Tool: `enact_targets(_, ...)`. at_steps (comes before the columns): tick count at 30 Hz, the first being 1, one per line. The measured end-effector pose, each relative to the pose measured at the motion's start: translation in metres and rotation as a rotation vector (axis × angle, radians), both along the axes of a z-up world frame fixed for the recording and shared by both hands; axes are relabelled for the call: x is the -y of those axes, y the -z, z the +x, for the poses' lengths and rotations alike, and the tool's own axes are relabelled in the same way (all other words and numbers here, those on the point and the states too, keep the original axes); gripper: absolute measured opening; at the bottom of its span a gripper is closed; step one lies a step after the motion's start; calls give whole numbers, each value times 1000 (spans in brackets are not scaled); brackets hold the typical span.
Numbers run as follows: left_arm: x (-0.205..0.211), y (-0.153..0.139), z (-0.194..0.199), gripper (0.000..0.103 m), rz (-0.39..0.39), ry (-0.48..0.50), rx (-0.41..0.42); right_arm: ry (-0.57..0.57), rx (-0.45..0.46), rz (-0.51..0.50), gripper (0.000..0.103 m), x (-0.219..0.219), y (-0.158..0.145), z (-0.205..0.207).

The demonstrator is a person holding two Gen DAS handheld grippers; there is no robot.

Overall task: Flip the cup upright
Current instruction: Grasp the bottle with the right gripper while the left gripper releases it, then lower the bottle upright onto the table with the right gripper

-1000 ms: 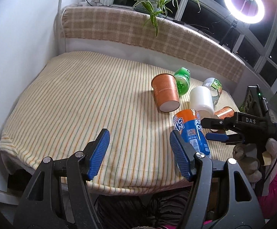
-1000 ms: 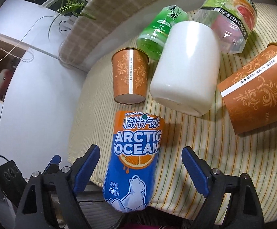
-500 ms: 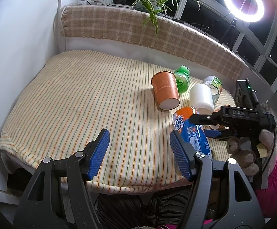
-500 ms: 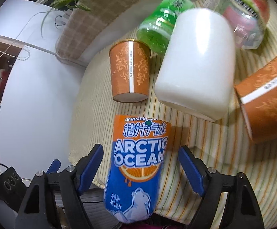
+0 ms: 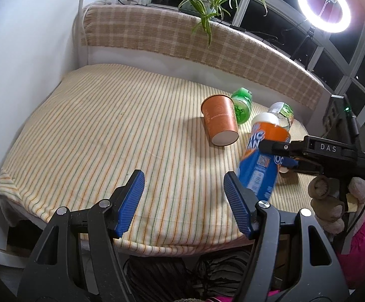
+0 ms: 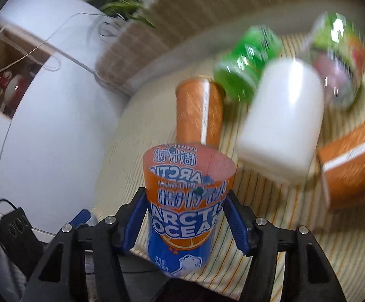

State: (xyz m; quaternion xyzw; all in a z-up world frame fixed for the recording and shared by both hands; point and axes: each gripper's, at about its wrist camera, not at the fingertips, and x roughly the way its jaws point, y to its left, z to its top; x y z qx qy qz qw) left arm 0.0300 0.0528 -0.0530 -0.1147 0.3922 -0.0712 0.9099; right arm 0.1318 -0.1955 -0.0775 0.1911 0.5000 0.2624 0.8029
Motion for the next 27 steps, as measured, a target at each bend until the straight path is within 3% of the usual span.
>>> enact_targets(14, 0, 0, 0, 67, -1, -7, 3, -64, 402, -386, 62, -35, -29, -30)
enact_targets(19, 0, 0, 0, 67, -3, -7, 3, -73, 472, -463, 62, -45, -24, -38)
enact_targets(27, -1, 1, 1, 67, -6, -10, 4, -66, 523, -483, 62, -46, -23, -46)
